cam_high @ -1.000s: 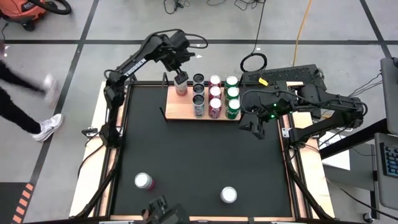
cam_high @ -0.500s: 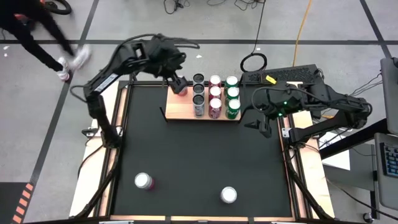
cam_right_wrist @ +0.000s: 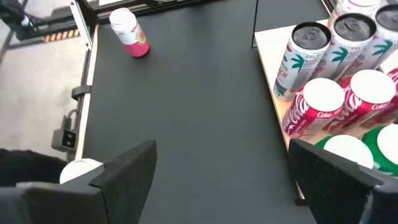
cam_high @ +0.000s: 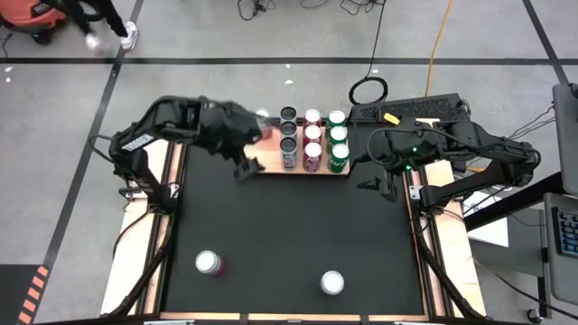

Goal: Place canned beverage on shelf
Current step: Put the right pink soda can on the shelf

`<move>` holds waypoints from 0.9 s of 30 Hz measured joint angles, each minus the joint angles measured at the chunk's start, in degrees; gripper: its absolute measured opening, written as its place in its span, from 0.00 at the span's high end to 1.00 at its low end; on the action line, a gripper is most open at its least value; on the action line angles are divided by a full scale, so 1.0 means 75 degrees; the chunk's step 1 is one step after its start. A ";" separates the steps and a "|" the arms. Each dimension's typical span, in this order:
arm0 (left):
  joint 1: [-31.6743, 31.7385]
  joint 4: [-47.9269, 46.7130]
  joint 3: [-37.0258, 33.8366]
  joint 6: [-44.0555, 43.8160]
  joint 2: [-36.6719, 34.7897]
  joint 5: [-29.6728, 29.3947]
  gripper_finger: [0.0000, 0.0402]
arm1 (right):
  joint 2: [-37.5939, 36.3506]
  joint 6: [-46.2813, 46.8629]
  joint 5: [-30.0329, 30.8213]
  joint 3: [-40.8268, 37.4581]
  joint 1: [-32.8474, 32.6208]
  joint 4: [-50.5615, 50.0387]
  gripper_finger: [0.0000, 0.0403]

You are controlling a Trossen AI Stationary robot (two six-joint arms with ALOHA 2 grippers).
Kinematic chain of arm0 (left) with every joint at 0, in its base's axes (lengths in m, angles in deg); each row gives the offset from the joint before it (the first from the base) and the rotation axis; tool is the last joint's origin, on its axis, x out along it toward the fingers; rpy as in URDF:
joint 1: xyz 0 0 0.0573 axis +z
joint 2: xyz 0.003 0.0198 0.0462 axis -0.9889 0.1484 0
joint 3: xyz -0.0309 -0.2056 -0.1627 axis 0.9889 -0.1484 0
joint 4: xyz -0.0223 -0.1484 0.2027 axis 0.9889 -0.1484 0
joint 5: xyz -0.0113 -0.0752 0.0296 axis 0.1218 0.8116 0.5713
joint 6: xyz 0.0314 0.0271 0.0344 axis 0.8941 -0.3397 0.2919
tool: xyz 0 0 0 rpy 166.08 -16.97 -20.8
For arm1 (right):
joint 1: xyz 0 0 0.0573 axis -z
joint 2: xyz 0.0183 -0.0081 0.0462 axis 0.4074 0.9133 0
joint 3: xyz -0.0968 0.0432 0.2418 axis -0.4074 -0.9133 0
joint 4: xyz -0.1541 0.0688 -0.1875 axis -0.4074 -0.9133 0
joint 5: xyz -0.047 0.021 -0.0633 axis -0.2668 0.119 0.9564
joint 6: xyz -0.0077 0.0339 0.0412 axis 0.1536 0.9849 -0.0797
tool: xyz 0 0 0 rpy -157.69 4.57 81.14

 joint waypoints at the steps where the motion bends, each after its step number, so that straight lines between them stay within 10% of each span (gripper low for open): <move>1: -0.0120 -0.0030 0.0000 0.0034 0.0000 -0.0086 0.02 | -0.0002 0.0110 -0.0002 0.0000 0.0000 0.0000 0.16; 16: -0.0171 0.0360 -0.0003 0.1439 0.0291 0.0145 0.02 | 0.0074 0.2612 -0.0610 0.0000 -0.0156 0.0009 0.16; 27: -0.0608 0.0562 0.0000 0.1187 0.0044 0.0144 0.02 | 0.0483 0.1594 -0.0571 -0.0003 -0.0326 0.0006 0.16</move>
